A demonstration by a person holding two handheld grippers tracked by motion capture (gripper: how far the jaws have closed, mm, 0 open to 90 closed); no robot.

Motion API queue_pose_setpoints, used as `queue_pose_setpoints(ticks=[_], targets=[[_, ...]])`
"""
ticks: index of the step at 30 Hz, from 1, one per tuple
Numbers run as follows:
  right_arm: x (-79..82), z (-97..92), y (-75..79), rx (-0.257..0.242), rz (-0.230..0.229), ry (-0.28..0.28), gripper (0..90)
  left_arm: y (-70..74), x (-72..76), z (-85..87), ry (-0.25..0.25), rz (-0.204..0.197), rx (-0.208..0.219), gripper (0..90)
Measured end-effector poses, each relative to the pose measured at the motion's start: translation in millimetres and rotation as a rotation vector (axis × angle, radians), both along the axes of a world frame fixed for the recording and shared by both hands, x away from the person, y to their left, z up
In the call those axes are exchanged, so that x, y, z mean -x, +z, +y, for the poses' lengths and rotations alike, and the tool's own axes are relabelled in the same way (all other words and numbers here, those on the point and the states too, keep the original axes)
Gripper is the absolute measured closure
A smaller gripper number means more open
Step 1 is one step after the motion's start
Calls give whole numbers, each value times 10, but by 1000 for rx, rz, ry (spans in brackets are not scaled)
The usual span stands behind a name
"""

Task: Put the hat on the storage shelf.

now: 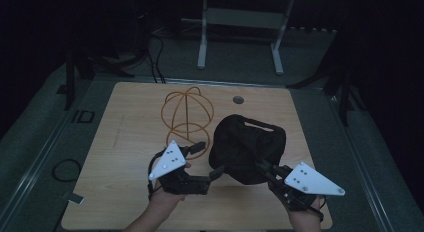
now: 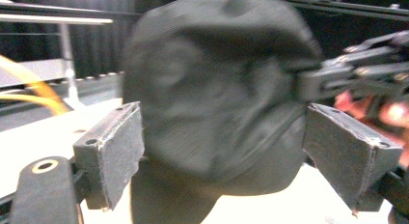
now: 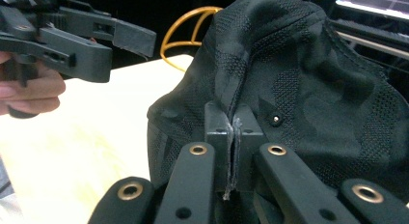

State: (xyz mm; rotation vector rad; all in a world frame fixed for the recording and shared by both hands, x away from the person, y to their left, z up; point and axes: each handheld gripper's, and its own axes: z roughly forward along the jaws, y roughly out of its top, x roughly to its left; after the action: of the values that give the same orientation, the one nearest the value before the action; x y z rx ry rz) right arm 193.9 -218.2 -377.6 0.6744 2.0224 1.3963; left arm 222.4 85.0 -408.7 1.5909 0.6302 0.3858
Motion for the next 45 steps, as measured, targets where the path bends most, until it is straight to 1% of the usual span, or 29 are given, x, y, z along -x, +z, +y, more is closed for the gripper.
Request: queue_pose_setpoints(ticks=[2, 3, 5, 6, 7, 8, 10, 12, 13, 14, 16, 18, 20, 22, 23, 24, 25, 27, 28, 30, 32, 33, 35, 36, 38, 40, 45], targets=[[-9, 16, 63, 8, -12, 14, 882, -4, -4, 139, 40, -2, 13, 130], [-13, 29, 92, 9, -8, 28, 882, -4, -8, 201, 56, 3, 6, 109], [-25, 59, 141, 14, -8, 53, 882, -16, -7, 318, 96, -10, -2, 82], [-31, 80, 164, 23, -6, 70, 881, -26, -4, 364, 119, -19, -12, 72], [-37, 99, 184, 26, -7, 81, 881, -35, 0, 411, 142, -26, -27, 41], [-45, 116, 204, 31, -9, 92, 881, -48, 8, 457, 166, -30, -30, 21], [-63, 145, 243, 24, -11, 113, 881, -82, 33, 549, 209, -52, -47, 20], [-96, 175, 280, 15, -15, 128, 881, -127, 51, 625, 275, -86, -92, 20], [-119, 193, 298, 9, -14, 135, 881, -154, 50, 666, 300, -87, -108, 20], [-147, 213, 316, 10, -16, 139, 881, -185, 41, 714, 314, -73, -103, 21], [-216, 262, 351, 8, -10, 160, 881, -259, 25, 821, 326, -42, -75, 20], [-285, 322, 380, 10, -4, 171, 881, -337, 12, 917, 348, -15, -76, 21], [-360, 387, 409, 8, 4, 187, 881, -419, 20, 1005, 382, -12, -84, 20], [-427, 455, 441, 9, 11, 205, 881, -502, 36, 1094, 405, -1, -93, 21], [-427, 455, 441, 9, 11, 205, 881, -502, 36, 1094, 405, -1, -93, 21], [-457, 493, 460, 11, 13, 212, 881, -578, 58, 1167, 436, -5, -99, 21], [-512, 566, 494, 18, 13, 223, 881, -621, 71, 1216, 445, -1, -106, 21], [-583, 649, 531, 22, 19, 239, 881, -709, 97, 1309, 483, 8, -117, 21], [-622, 689, 548, 21, 25, 243, 881, -752, 105, 1359, 490, 14, -118, 21], [-698, 770, 576, 23, 34, 251, 880, -832, 124, 1451, 509, 38, -114, 21], [-768, 845, 595, 26, 49, 259, 880, -909, 154, 1525, 534, 41, -122, 21], [-796, 881, 601, 35, 48, 255, 880, -944, 170, 1562, 551, 46, -127, 21], [-862, 941, 617, 36, 63, 261, 880, -1009, 201, 1632, 573, 58, -107, 21], [-886, 971, 624, 39, 64, 253, 880, -1037, 213, 1662, 589, 60, -101, 21], [-948, 1028, 633, 45, 73, 255, 880, -1076, 230, 1713, 605, 66, -89, 21], [-1000, 1088, 638, 56, 78, 244, 879, -1097, 240, 1743, 621, 63, -92, 21], [-1145, 1224, 614, 72, 112, 243, 878, -1125, 251, 1760, 629, 52, -78, 22]])
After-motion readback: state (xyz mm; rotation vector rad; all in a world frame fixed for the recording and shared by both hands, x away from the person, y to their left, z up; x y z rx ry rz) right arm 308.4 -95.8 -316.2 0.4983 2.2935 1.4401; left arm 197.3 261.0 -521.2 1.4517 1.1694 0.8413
